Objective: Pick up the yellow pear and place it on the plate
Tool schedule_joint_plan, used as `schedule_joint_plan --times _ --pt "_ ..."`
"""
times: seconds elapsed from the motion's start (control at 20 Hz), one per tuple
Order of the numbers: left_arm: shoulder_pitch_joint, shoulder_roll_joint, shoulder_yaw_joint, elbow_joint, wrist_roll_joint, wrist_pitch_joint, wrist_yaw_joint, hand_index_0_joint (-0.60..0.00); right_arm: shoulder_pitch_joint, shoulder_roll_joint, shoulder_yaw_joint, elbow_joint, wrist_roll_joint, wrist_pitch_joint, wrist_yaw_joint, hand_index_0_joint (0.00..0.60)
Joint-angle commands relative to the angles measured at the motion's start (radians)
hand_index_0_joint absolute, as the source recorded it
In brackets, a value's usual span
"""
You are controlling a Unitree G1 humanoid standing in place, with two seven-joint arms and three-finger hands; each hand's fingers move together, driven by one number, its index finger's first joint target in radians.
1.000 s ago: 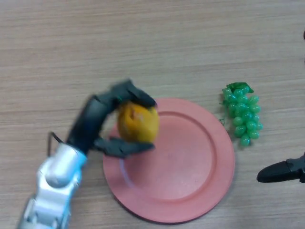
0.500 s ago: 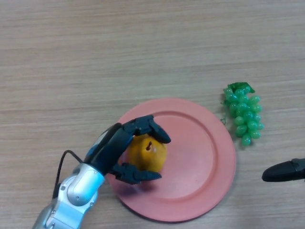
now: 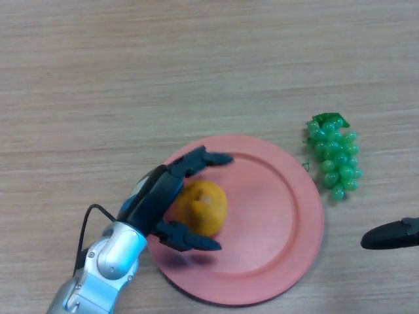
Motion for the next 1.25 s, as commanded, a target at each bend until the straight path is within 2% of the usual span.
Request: schedule_joint_plan --times 0.05,0.15,0.25,0.3,0.5,0.55,0.6,0.7,0.85,1.1,1.25 --pt "-0.013 0.015 0.099 -0.162 -0.019 -0.009 0.007 0.000 -0.044 -0.034 -0.035 -0.054 -0.010 -0.135 -0.020 0.000" --pt "0.015 0.028 0.140 -0.307 -0.074 0.065 -0.039 0.000 -0.060 -0.039 -0.022 -0.055 -0.001 -0.111 -0.018 0.000" --pt "0.048 0.048 0.176 -0.471 -0.195 0.147 -0.086 0.000 -0.068 -0.040 -0.013 -0.064 0.025 -0.077 -0.020 0.000" --pt "0.074 0.067 0.209 -0.592 -0.267 0.230 -0.123 0.000 -0.082 -0.044 -0.012 -0.065 0.041 -0.054 -0.029 0.000" --pt "0.131 0.116 0.339 -0.832 -0.551 0.420 -0.124 0.000 -0.091 -0.045 0.022 -0.026 0.020 -0.104 -0.031 0.000" --pt "0.143 0.121 0.354 -0.862 -0.595 0.447 -0.120 0.000 -0.092 -0.045 0.022 -0.029 0.027 -0.096 -0.031 0.000" --pt "0.158 0.131 0.377 -0.919 -0.677 0.533 -0.124 0.000 -0.092 -0.046 0.020 -0.042 0.043 -0.076 -0.030 0.000" --pt "0.178 0.132 0.395 -0.962 -0.739 0.577 -0.113 0.000 -0.090 -0.045 0.026 -0.051 0.048 -0.068 -0.035 0.000" --pt "0.189 0.145 0.415 -1.008 -0.769 0.654 -0.121 0.000 -0.103 -0.043 0.039 -0.042 0.046 -0.071 -0.041 0.000" --pt "0.191 0.146 0.438 -1.025 -0.776 0.622 -0.089 0.000 -0.102 -0.040 0.067 -0.038 0.049 -0.074 -0.035 0.000" --pt "0.196 0.144 0.424 -1.040 -0.753 0.625 -0.085 0.000 -0.108 -0.039 0.070 -0.028 0.052 -0.083 -0.041 0.000"
